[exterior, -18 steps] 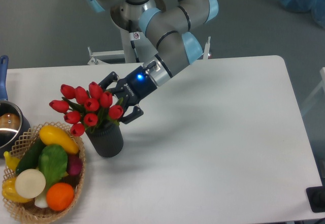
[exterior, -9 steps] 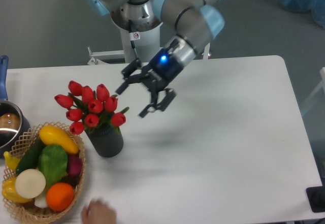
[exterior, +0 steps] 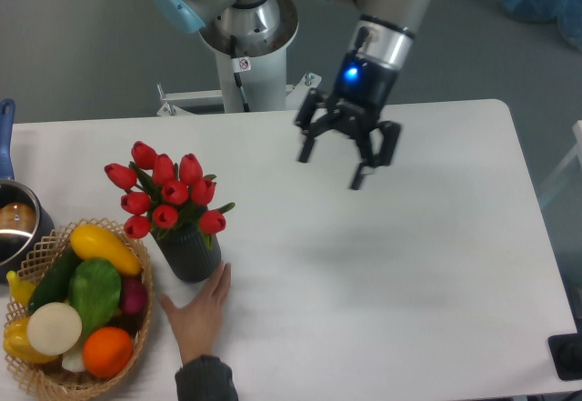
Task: Insert the flowers into the vase
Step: 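Open the gripper and lift it away from the tulips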
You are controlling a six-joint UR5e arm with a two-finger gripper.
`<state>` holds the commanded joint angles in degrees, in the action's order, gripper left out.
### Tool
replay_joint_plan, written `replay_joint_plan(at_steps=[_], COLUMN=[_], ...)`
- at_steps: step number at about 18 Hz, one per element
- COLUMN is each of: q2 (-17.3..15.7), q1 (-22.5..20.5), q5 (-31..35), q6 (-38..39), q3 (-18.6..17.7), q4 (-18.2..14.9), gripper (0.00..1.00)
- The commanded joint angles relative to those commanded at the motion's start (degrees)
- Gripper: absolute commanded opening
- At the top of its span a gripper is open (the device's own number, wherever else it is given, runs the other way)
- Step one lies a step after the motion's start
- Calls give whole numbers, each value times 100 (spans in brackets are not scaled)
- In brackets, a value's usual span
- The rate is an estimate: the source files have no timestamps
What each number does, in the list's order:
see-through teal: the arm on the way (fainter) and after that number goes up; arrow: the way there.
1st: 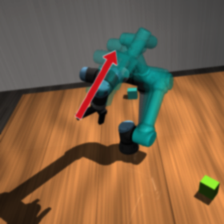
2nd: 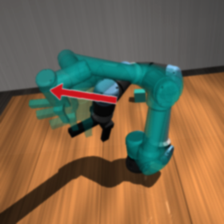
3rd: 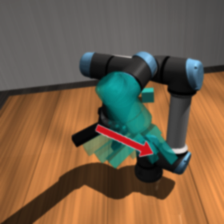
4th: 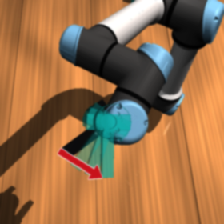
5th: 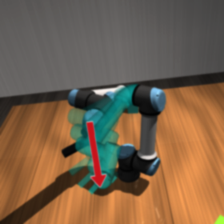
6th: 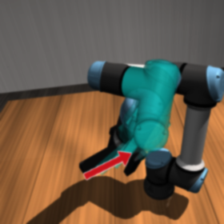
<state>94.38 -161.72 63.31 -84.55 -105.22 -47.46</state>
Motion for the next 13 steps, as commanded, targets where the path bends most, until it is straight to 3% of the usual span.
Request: replay_joint_plan(at_steps=[3, 7, 13], q2=[606, 1161, 1355], q1=[18, 131, 536], q5=[1251, 1885, 2756], q6=[-53, -18, 52], q3=[246, 625, 722], q4=[9, -52, -185], gripper=[100, 100, 100])
